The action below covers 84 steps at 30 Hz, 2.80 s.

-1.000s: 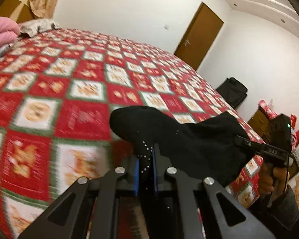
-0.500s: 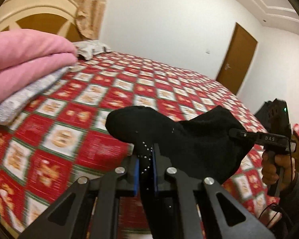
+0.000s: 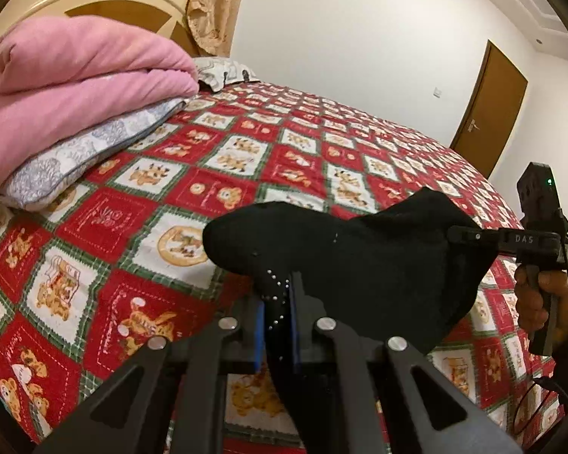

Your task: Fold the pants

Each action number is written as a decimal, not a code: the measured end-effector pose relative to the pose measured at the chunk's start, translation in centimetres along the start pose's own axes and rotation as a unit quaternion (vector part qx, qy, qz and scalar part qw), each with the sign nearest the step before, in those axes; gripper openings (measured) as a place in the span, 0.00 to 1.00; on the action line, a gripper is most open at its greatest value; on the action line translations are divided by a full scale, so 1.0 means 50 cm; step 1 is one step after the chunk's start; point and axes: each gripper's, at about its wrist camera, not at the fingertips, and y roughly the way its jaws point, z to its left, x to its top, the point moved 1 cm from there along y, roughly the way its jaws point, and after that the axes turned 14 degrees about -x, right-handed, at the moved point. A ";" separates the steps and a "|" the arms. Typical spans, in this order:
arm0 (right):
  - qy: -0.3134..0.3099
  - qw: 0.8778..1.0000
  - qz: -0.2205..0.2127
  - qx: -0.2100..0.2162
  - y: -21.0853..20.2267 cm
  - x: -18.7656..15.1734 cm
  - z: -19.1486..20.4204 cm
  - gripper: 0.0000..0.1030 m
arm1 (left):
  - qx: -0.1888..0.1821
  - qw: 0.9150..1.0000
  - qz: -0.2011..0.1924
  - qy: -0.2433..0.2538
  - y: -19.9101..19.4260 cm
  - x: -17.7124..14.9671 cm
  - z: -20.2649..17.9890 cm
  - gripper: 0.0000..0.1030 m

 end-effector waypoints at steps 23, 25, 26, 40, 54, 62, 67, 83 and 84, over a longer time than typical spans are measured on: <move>0.028 0.997 0.037 -0.056 0.071 -0.028 -0.044 0.55 | 0.059 0.997 0.041 -0.006 0.050 -0.055 0.045 0.62; 0.026 0.997 0.034 -0.065 0.063 -0.028 -0.042 0.57 | 0.055 0.998 0.042 -0.008 0.046 -0.056 0.049 0.62; 0.025 0.996 0.027 -0.077 0.052 -0.027 -0.040 0.58 | 0.055 0.997 0.046 -0.008 0.039 -0.056 0.047 0.62; -0.026 0.974 -0.092 -0.207 -0.204 -0.144 0.044 0.58 | 0.032 0.999 -0.002 0.040 -0.145 -0.071 -0.076 0.71; -0.049 0.973 -0.128 -0.185 -0.381 -0.334 0.170 0.59 | -0.025 0.996 -0.045 0.077 -0.235 -0.087 -0.194 0.76; -0.044 0.968 -0.158 -0.191 -0.438 -0.353 0.177 0.59 | -0.027 0.994 -0.055 0.090 -0.251 -0.091 -0.216 0.77; -0.051 0.967 -0.163 -0.187 -0.451 -0.361 0.192 0.60 | -0.026 0.994 -0.054 0.091 -0.251 -0.091 -0.219 0.77; -0.054 0.969 -0.164 -0.176 -0.454 -0.363 0.201 0.60 | -0.017 0.994 -0.057 0.096 -0.254 -0.092 -0.221 0.77; -0.054 0.969 -0.163 -0.176 -0.454 -0.364 0.202 0.60 | -0.017 0.994 -0.056 0.095 -0.254 -0.092 -0.221 0.77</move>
